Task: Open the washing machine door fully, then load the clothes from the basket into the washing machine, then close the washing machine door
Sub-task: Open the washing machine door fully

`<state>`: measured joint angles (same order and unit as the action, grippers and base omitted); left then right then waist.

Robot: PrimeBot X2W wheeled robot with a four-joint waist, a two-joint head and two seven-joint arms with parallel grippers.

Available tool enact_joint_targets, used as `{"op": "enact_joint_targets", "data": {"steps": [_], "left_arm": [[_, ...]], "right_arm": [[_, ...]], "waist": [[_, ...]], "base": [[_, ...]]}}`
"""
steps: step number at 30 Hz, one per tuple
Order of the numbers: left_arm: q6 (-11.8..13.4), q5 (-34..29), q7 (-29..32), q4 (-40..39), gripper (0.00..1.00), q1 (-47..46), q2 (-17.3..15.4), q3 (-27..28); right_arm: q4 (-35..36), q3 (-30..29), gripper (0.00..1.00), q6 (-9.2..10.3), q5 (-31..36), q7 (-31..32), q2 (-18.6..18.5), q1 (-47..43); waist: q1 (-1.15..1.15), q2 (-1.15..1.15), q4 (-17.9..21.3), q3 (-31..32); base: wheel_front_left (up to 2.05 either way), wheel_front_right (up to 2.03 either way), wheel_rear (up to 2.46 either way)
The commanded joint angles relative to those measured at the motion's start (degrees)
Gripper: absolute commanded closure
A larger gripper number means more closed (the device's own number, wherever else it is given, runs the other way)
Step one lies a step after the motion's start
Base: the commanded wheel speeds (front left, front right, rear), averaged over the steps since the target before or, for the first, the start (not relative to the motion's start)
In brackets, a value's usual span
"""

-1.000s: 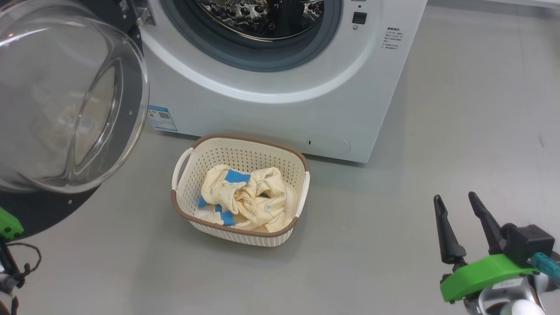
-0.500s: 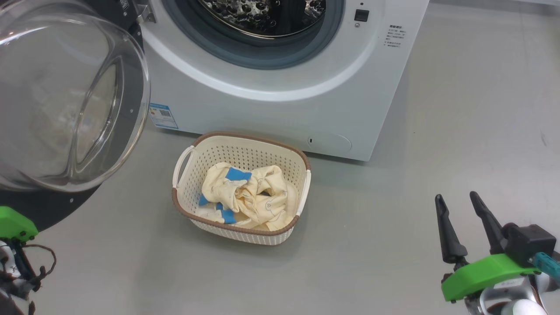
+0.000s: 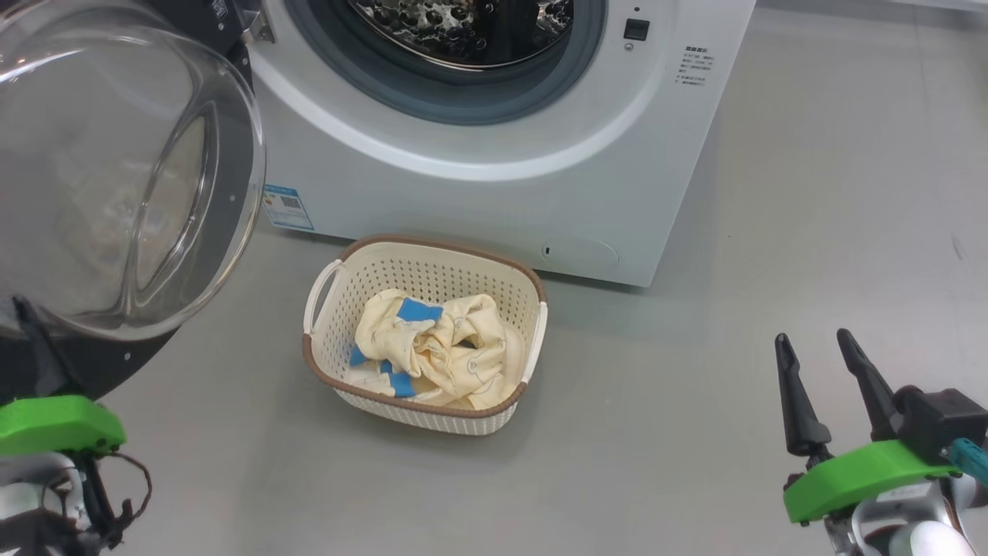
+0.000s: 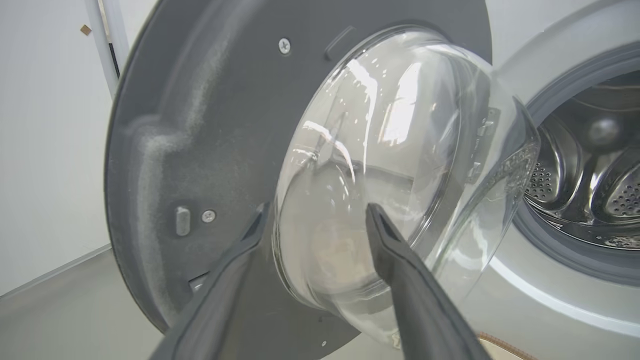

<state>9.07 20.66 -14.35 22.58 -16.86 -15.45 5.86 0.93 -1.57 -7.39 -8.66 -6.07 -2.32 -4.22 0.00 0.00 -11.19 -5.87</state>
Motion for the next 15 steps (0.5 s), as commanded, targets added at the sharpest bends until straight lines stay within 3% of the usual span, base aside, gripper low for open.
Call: {"op": "enact_joint_targets", "data": {"steps": [1,15], "left_arm": [[0.1,-0.7,-0.4,-3.6,0.00,-0.1,-1.9,1.5],[-0.6,-2.6,3.6,-19.0,0.00,8.3,0.9,-5.2]], "right_arm": [[1.9,1.0,0.00,-0.10,-0.1,-0.4,-0.6,2.5],[2.3,0.3,0.00,-0.10,0.4,-0.8,-0.6,2.7]], "waist": [[0.00,0.00,0.2,0.3],[0.00,0.00,2.8,0.6]], "base": [[0.00,0.00,0.00],[0.00,0.00,0.00]]}}
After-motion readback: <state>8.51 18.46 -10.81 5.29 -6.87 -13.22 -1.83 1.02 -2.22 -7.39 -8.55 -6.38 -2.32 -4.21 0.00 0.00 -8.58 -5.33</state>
